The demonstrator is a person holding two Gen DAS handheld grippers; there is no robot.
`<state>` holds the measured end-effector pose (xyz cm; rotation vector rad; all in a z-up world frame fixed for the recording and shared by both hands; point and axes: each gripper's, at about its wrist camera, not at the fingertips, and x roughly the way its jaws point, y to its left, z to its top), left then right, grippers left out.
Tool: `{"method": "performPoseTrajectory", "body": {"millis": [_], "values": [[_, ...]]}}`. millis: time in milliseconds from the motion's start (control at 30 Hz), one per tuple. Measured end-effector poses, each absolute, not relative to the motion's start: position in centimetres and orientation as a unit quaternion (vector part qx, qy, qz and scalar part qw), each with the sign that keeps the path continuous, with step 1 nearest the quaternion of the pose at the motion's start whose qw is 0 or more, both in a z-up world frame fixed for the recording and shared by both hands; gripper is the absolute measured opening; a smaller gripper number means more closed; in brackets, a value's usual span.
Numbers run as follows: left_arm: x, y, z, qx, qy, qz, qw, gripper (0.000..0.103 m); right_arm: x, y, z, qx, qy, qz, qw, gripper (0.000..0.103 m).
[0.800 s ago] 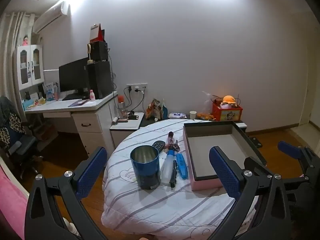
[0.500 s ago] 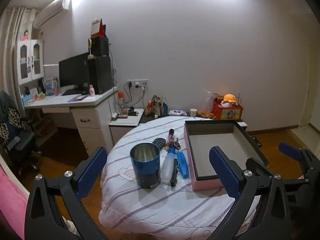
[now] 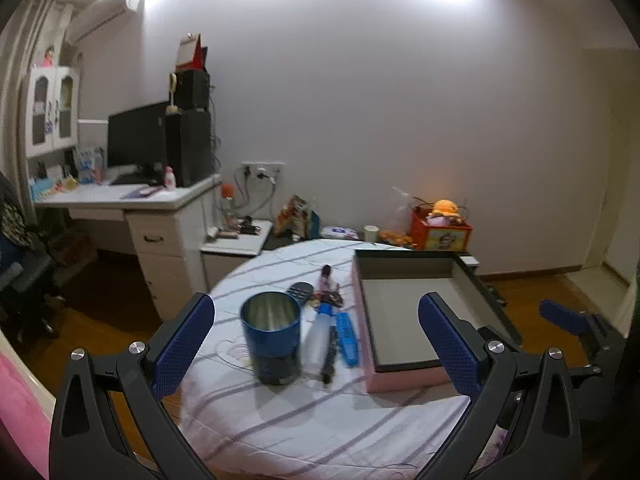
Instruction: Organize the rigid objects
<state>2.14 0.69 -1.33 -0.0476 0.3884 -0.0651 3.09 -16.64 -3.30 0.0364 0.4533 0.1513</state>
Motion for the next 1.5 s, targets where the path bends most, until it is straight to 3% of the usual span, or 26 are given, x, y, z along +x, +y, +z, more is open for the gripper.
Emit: {"method": "performPoseTrajectory", "body": {"millis": [333, 967, 1500], "values": [[3.5, -0.7, -2.2, -0.016, 0.243, -0.062, 0.968, 0.103, 3.0, -17.3, -3.1, 0.014, 0.222, 0.068, 0.973, 0.103], [2.7, 0.6, -0.4, -0.004, 0.19, 0.004, 0.982, 0.103, 3.4, -18.4, -3.2, 0.023, 0.221, 0.07, 0.972, 0.103], [2.7, 0.9, -0.4, 0.022, 0.199, 0.023, 0.979, 0.103, 2.9, -18.4, -1.4, 0.014, 0.195, 0.062, 0.979, 0.103]]}}
